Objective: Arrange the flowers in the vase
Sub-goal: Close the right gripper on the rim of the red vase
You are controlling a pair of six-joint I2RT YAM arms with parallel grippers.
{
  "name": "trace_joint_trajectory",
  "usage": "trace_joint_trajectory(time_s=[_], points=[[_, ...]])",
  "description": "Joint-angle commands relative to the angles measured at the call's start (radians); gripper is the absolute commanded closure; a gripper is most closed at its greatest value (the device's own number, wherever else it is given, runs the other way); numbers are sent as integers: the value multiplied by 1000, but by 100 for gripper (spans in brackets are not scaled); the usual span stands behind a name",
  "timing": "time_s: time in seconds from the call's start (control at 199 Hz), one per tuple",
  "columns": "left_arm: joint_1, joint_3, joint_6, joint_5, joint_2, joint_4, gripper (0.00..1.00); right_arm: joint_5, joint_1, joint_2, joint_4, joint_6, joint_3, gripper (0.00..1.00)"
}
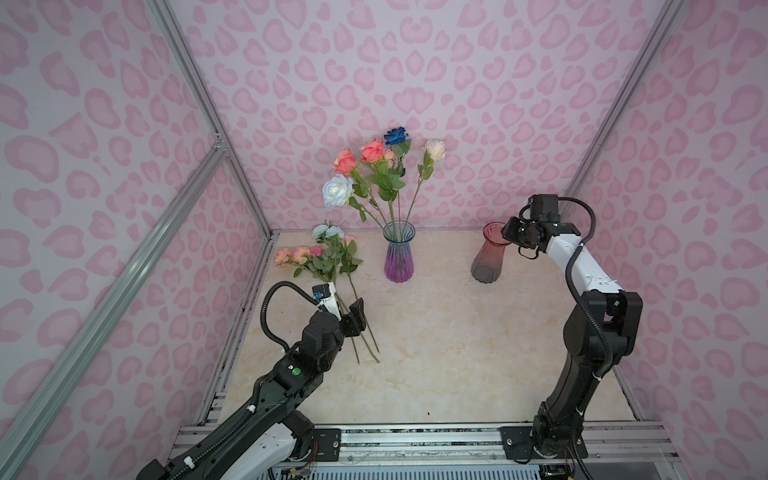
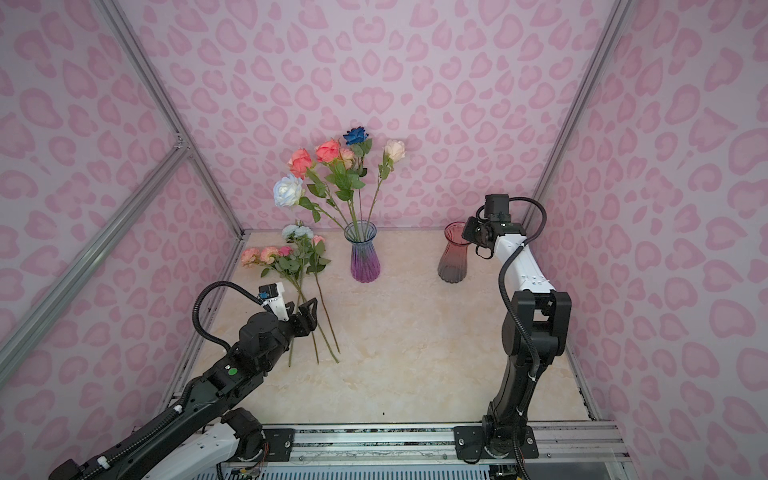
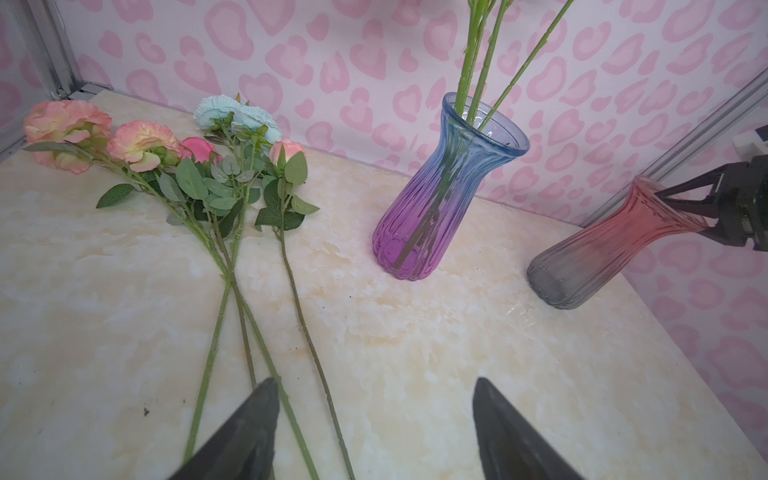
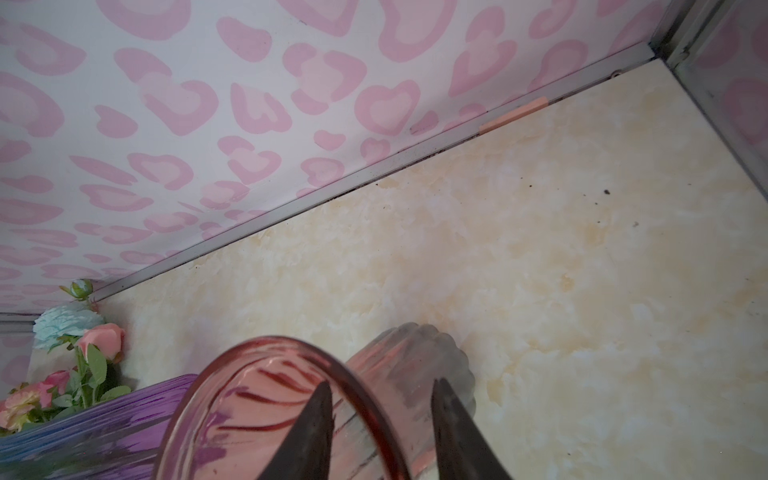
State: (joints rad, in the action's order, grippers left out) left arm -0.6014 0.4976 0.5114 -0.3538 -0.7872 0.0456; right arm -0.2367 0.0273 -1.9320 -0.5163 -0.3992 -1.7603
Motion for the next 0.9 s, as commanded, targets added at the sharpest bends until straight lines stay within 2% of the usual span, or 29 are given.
trace_joint_trajectory(time_s=[0.0,0.311,0.898], points=[[2,-1,-10,-8,4,-10,26,-6,1,-17,-28,13,-8,60],[2,-13,-7,-22,2,-2,27,-9,2,-27,-29,7,-13,65],[2,1,-8,-5,5,-3,28,-76,7,4,-37,-2,16,88]])
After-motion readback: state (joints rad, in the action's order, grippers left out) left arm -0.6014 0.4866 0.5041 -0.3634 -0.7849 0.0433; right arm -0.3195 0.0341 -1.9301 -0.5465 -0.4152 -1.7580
